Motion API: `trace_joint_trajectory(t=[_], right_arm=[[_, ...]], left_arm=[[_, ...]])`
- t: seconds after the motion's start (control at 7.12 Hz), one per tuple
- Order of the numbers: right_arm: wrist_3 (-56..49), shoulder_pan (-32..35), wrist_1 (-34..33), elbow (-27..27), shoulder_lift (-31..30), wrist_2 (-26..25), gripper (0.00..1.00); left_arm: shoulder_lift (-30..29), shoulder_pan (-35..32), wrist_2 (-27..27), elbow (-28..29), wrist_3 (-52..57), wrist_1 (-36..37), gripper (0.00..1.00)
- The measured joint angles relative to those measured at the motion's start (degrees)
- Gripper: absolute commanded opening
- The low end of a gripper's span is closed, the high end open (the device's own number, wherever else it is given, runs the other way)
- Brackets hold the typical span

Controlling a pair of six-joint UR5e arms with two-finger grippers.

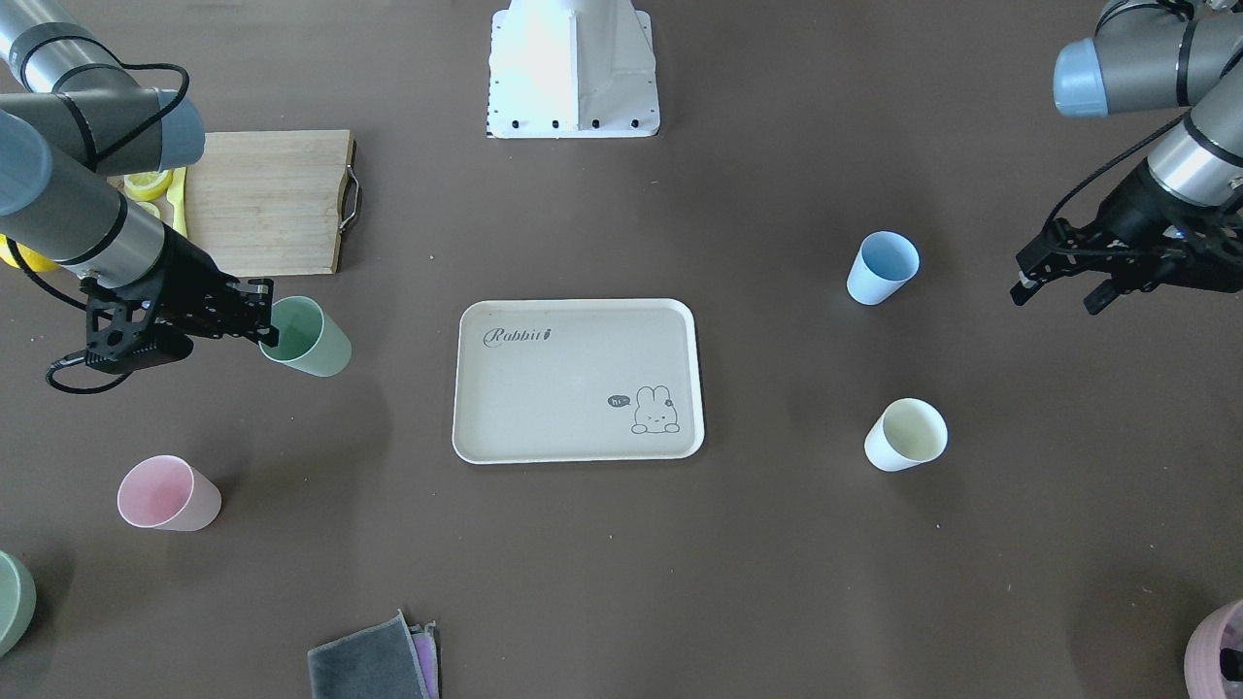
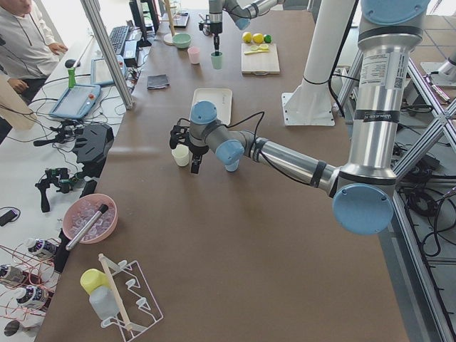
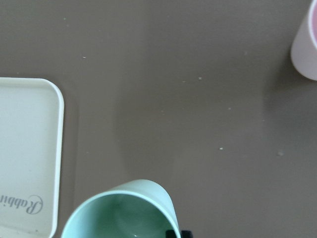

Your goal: Place all cups on tray

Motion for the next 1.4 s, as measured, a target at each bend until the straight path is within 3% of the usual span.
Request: trace_joint_trajectory(t=[0.56, 0.98, 1.4], right_arm=[[10.0, -6.1, -0.3, -0.5, 6.6, -4.8, 0.00], [12.2, -8.2, -2.9, -0.9, 9.8, -7.2, 0.00], [13.5, -9.2, -3.2, -1.0, 10.4, -8.0, 0.00]], left_arm=[[0.5, 12.7, 5.9, -0.9, -5.0, -2.7, 0.97], [3.9, 16.2, 6.9, -2.7, -4.6, -3.0, 0.97], [5.8, 17.2, 7.0, -3.6, -4.8, -3.0, 0.32]])
